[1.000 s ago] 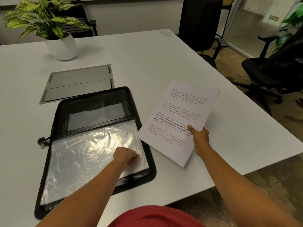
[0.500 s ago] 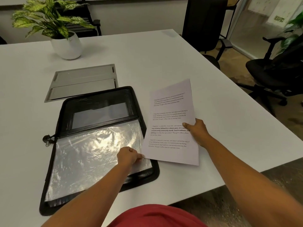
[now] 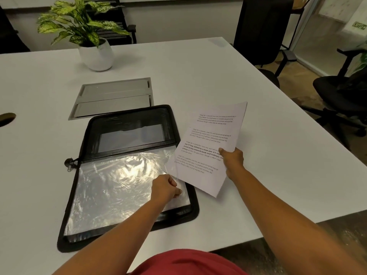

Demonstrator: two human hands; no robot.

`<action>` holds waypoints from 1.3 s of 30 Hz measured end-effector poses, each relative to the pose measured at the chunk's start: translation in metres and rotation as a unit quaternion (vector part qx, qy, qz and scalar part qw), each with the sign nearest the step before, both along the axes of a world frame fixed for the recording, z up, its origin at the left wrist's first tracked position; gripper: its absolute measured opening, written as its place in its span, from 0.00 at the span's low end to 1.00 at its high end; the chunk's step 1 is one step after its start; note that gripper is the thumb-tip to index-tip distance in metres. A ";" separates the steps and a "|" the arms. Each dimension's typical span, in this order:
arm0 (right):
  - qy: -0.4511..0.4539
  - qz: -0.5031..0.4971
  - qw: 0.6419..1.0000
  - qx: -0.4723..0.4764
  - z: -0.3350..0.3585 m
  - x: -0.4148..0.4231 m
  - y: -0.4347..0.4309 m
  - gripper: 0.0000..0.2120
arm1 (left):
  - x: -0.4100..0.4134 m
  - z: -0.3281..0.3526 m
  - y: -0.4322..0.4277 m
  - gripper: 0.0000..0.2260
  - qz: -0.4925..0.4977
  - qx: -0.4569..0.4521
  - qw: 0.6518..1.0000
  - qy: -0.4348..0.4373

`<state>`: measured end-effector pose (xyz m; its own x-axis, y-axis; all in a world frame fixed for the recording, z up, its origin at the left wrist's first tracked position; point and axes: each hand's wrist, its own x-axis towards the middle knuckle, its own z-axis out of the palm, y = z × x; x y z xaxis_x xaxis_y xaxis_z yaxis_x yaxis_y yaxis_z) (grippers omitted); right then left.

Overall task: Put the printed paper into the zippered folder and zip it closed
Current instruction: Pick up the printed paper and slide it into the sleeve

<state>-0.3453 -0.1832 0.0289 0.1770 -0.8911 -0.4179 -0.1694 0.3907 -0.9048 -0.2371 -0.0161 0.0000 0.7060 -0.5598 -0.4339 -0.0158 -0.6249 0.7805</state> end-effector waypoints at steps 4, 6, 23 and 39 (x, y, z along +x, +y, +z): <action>-0.010 -0.057 0.998 0.015 -0.002 0.007 0.007 0.15 | 0.001 0.001 0.001 0.15 -0.009 0.003 1.000 -0.007; -0.024 -0.079 0.996 0.025 -0.004 0.010 0.010 0.14 | 0.001 0.001 0.003 0.15 -0.013 0.002 1.000 -0.002; -0.036 -0.173 0.983 0.043 -0.012 0.032 0.047 0.12 | -0.017 0.006 0.015 0.14 -0.026 -0.010 0.998 -0.051; -0.035 -0.173 0.984 0.038 -0.020 0.036 0.064 0.12 | -0.035 0.007 0.019 0.14 -0.010 -0.003 0.993 -0.114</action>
